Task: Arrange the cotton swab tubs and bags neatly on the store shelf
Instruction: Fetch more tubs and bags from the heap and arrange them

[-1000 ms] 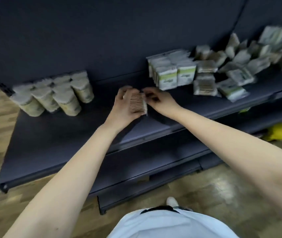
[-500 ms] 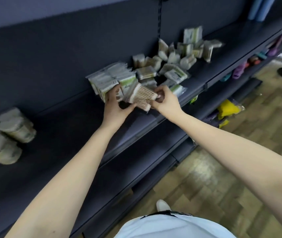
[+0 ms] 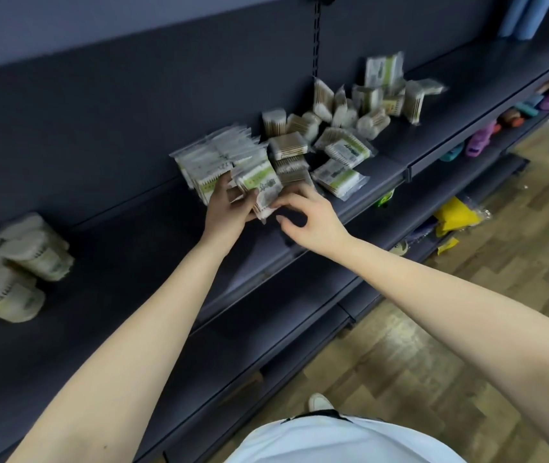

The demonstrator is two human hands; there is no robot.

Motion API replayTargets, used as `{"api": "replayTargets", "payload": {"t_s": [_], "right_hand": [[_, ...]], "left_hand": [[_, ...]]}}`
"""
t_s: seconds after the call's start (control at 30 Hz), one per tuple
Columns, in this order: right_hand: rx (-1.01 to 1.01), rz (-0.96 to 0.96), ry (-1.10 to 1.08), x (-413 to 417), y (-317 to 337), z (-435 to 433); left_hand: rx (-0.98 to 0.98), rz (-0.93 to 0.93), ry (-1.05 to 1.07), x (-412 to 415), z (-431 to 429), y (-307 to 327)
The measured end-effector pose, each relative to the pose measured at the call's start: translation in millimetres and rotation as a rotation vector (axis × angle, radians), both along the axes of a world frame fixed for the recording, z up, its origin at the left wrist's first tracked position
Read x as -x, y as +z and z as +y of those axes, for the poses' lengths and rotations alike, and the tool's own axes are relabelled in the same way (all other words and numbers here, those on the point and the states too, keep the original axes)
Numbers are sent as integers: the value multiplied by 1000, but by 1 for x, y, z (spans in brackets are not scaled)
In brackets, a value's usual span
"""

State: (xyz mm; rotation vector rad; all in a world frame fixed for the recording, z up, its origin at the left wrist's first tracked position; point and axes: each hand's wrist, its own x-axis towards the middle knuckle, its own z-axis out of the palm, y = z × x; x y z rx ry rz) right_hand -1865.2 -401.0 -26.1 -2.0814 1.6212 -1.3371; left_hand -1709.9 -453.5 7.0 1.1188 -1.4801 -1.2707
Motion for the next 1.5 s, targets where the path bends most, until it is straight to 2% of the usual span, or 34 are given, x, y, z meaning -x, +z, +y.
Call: {"api": "replayTargets", "payload": {"t_s": [0.13,0.23,0.33,0.43,0.53,0.63,0.77,0.87,1.03,1.13,1.27,1.5], "right_hand": [[-17,-125,-98,6,6,-3],[-142,-186,-120,7,13,-8],[-323,-373,-78,-1,13,-9],[-327,-452,-94,-11,6,-6],[-337,-369,-138,-14,-3,-5],[-416,-259,-176,-14,-8,-6],[-463,-173,-205,-16,-11,-12],[-413,-213,-271,-18,-15,-13],[-290,-66,-493,-46,-28,-15],[-208,-38,-619,-56,-32,-18],[-173,-9,-608,-54,-36,-17],[-140,-28,-631,-55,-37,-19]], "left_hand": [[1,23,-25,-3,2,-4],[0,-4,-71,-6,3,-8],[38,-66,-87,-11,3,-14],[126,-211,3,-17,1,-20],[168,-372,134,-30,-8,-31],[162,-425,234,-41,-18,-39],[198,-366,375,-40,-32,-35],[214,-265,461,-36,-33,-37],[165,-159,434,-33,-28,-47],[157,-209,404,-33,-30,-47],[204,-340,366,-29,-31,-47],[198,-369,420,-30,-35,-51]]}}
